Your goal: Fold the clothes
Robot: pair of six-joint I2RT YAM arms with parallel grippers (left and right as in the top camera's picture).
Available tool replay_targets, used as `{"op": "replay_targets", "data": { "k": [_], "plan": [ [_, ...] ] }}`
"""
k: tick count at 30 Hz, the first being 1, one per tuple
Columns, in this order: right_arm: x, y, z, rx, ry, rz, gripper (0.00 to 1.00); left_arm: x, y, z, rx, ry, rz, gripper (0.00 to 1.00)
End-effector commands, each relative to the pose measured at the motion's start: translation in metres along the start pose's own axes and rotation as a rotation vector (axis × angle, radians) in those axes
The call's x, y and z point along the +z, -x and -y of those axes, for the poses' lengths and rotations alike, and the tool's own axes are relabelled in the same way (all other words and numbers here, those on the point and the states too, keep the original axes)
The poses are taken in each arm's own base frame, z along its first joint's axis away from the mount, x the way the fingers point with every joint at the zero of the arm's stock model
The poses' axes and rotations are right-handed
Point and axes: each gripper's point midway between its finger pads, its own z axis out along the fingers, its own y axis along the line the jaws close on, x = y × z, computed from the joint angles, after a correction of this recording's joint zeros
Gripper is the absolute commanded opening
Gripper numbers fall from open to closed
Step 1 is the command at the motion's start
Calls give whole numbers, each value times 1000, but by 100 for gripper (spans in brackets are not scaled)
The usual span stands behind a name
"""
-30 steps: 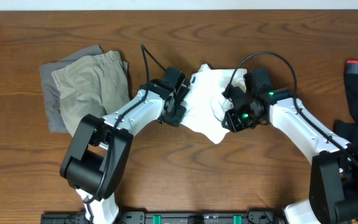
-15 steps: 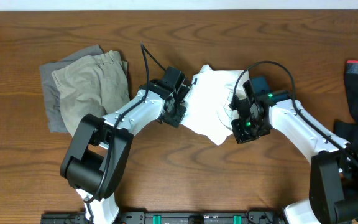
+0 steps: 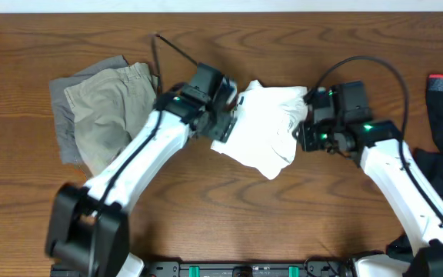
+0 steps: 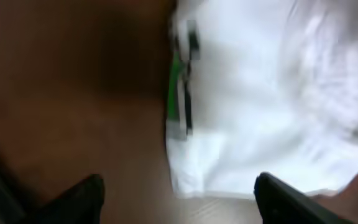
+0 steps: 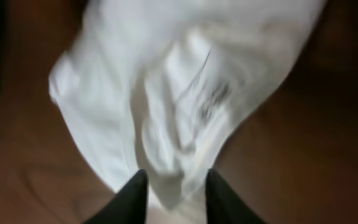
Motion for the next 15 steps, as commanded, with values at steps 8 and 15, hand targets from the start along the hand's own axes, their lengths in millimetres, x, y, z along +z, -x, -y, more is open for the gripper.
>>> {"op": "replay_targets", "data": {
  "k": [8, 15],
  "plan": [
    [66, 26, 41, 186, -90, 65, 23, 61, 10, -21, -28, 19, 16, 80],
    [106, 12, 92, 345, -200, 43, 1, 101, -27, -18, -46, -21, -121, 80]
  ]
}}
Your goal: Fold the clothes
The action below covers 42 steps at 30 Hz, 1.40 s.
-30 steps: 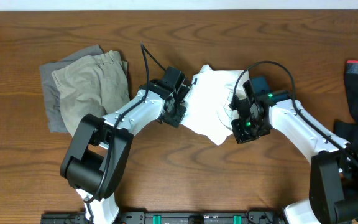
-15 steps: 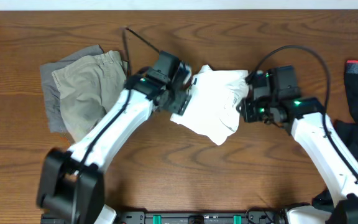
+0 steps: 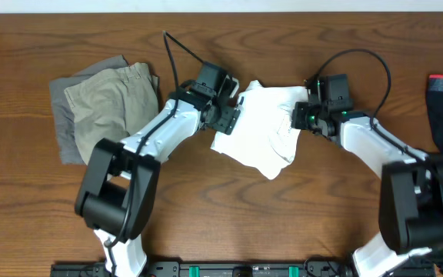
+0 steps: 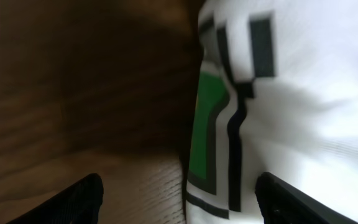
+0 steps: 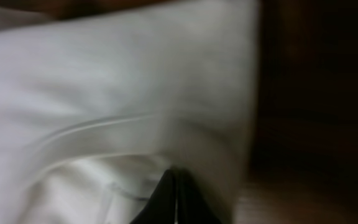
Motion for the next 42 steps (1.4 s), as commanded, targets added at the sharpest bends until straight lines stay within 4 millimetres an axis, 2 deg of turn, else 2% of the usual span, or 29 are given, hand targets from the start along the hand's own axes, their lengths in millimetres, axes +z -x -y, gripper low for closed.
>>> {"op": "replay_targets", "data": {
  "k": [1, 6, 8, 10, 13, 16, 17, 19, 21, 23, 26, 29, 32, 36, 38, 40, 42],
  "plan": [
    [16, -8, 39, 132, -109, -25, 1, 11, -11, 2, -11, -24, -42, 80],
    [21, -17, 68, 152, -152, -69, 1, 14, -23, 1, -18, -24, -86, 80],
    [17, -13, 70, 134, -140, -59, 1, 13, -26, 0, -23, -22, -102, 80],
    [11, -7, 64, 85, -97, -49, 4, 12, -32, -1, -29, -23, -124, 80],
    [-4, 4, 43, 5, 11, -24, 16, 9, -44, 2, -36, -39, -175, 80],
    [-33, 18, 4, -87, 199, 27, 24, 3, -57, 4, -55, -41, -229, 80],
    [-44, 22, -10, -121, 264, 46, 23, 1, -60, 4, -63, -40, -241, 80],
    [-69, 30, -35, -168, 371, 90, 13, -3, -64, 4, -66, -40, -258, 80],
    [-84, 33, -50, -196, 417, 117, 7, -8, -62, 5, -69, -40, -252, 80],
    [-87, 31, -62, -212, 434, 116, 2, -16, -55, 6, -69, -39, -223, 80],
    [-78, 18, -78, -231, 457, 73, 2, -34, -37, 7, -61, -39, -156, 80],
    [-52, 2, -87, -249, 428, 19, 6, -57, -19, 9, -51, -39, -76, 81],
    [-18, -14, -70, -230, 318, -42, 7, -80, -4, 12, -45, -39, 3, 83],
    [21, -45, -48, -302, 281, -147, 7, -111, 11, 14, -36, -39, 94, 86],
    [37, -63, -35, -295, 255, -207, 2, -121, 17, 15, -30, -39, 134, 87],
    [44, -82, -19, -261, 209, -286, 1, -125, 22, 16, -27, -39, 158, 89],
    [40, -97, -8, -233, 170, -358, 2, -123, 24, 15, -26, -39, 164, 91]
  ]
}}
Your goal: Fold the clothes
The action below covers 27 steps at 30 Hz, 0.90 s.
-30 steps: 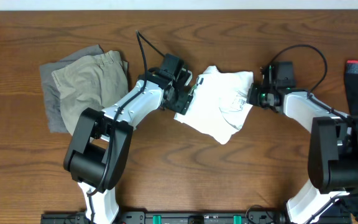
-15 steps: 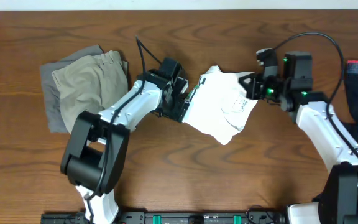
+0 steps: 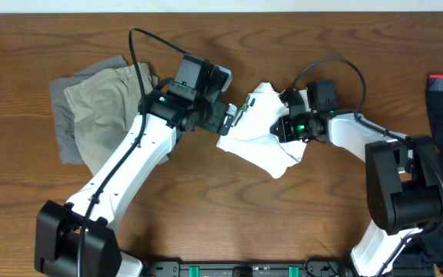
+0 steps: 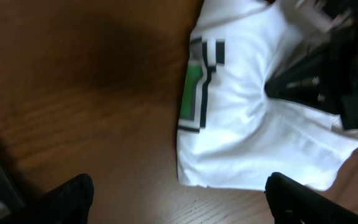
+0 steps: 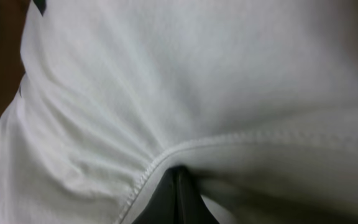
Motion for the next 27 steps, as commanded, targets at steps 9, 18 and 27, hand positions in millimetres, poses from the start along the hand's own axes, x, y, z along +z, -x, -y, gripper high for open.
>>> {"op": "replay_targets", "data": {
  "k": [9, 18, 27],
  "plan": [
    [-20, -56, 21, -50, -137, -201, 3, 35, 22, 2, -12, -74, 53, 97],
    [-91, -20, -4, -148, -240, -29, 15, 82, 1, 27, -142, -421, -49, 98],
    [-123, -1, -26, -154, -232, 102, 25, 101, -17, 60, -111, -594, -107, 99]
  ]
}}
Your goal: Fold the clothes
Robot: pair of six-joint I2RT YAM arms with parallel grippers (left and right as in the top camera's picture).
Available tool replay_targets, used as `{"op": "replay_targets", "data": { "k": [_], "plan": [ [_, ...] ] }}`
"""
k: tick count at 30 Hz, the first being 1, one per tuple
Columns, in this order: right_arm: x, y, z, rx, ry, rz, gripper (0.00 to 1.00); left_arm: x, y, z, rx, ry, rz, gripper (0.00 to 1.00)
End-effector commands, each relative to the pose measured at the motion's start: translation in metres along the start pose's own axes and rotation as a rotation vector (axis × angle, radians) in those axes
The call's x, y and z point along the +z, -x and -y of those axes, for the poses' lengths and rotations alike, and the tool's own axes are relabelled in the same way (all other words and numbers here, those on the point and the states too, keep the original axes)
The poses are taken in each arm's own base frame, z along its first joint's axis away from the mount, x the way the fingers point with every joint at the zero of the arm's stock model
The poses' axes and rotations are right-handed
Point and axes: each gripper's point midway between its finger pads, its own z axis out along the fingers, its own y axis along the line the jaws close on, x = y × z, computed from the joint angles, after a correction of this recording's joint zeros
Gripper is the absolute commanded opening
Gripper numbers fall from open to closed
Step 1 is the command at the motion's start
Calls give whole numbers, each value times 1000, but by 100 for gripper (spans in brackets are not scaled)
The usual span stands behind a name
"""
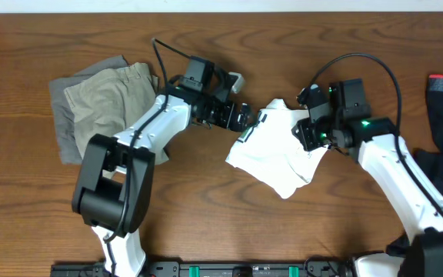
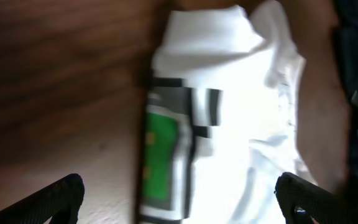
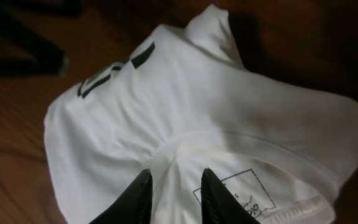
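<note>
A crumpled white T-shirt point(image 1: 271, 158) with a green and black print point(image 2: 163, 143) lies right of the table's middle. My left gripper point(image 1: 242, 117) hovers at its upper left edge, open wide, with nothing between the fingers. In the left wrist view the shirt point(image 2: 241, 112) fills the gap ahead of that gripper point(image 2: 179, 205). My right gripper point(image 1: 308, 132) stands open over the shirt's right side. In the right wrist view its fingers point(image 3: 140, 193) straddle a raised seam of the shirt point(image 3: 166, 112) beside a printed label point(image 3: 229, 190).
A folded stack of khaki and grey clothes point(image 1: 102, 111) lies at the left of the wooden table point(image 1: 206, 215). Dark garments with a red band hang at the right edge. The left arm's cable point(image 1: 168, 58) loops above it.
My right gripper was shut on a fold of the white shirt and is now open, drawn back to the right. The shirt lies slightly lower and further right. My left gripper has moved right.
First both grippers were open at the shirt's two sides. Then the right one was shut on the shirt's right part, and later held that fold further left over the shirt. Now it has let go and the shirt lies bunched smaller.
</note>
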Motion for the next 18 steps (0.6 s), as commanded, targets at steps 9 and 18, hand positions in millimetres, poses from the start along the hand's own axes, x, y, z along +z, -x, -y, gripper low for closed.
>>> {"op": "replay_targets", "data": {
  "k": [9, 18],
  "plan": [
    [-5, 0, 2, 72, -12, 4, 23, 59, -40, 9, 32, -117, -146, 100],
    [-5, 0, 2, 99, -12, 3, 20, 70, -36, 30, 104, -157, -127, 67]
  ]
}}
